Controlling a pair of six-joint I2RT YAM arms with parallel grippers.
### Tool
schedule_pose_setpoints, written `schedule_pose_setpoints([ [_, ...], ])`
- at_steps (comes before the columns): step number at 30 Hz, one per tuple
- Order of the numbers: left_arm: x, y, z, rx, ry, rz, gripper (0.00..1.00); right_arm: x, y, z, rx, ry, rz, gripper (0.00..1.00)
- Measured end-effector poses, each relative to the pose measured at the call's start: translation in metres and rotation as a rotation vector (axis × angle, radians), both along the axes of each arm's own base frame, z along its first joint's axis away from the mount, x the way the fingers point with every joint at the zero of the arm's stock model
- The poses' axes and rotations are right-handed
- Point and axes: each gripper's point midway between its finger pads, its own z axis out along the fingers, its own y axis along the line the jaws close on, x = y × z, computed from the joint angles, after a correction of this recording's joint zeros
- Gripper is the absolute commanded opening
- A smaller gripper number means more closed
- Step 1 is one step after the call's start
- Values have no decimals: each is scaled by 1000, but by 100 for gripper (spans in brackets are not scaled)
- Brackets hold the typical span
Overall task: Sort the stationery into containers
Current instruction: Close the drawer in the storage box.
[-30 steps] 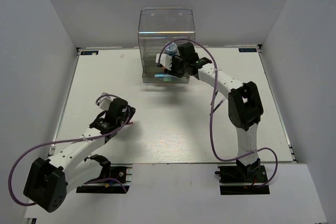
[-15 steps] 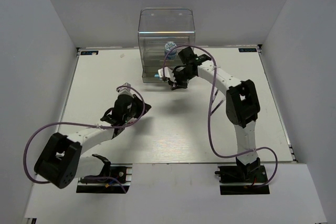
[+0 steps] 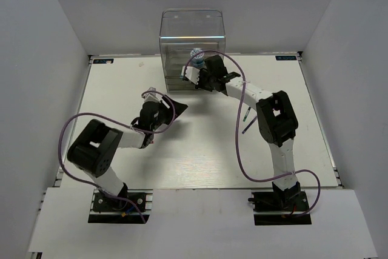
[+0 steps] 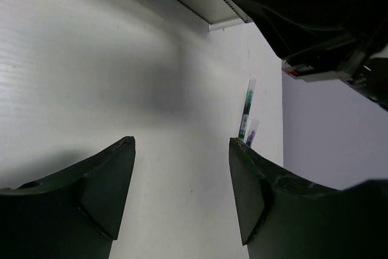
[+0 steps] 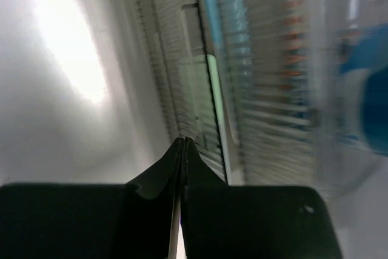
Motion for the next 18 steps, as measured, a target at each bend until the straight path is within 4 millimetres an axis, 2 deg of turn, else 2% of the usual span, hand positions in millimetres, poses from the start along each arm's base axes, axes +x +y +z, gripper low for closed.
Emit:
schedule_pose_setpoints([
  [5, 29, -11, -6, -74, -16, 32, 72, 20, 1, 12, 21, -66, -57, 0],
  [11, 64, -21, -15, -144, -57, 82, 68, 28, -2, 8, 17, -83, -108, 0],
  [15, 87, -28, -6, -176, -100, 104, 65, 29, -3, 9, 27, -80, -114, 0],
  [18, 104, -33, 5, -200, -138, 119, 64, 18, -5, 6, 48, -44, -80, 0],
])
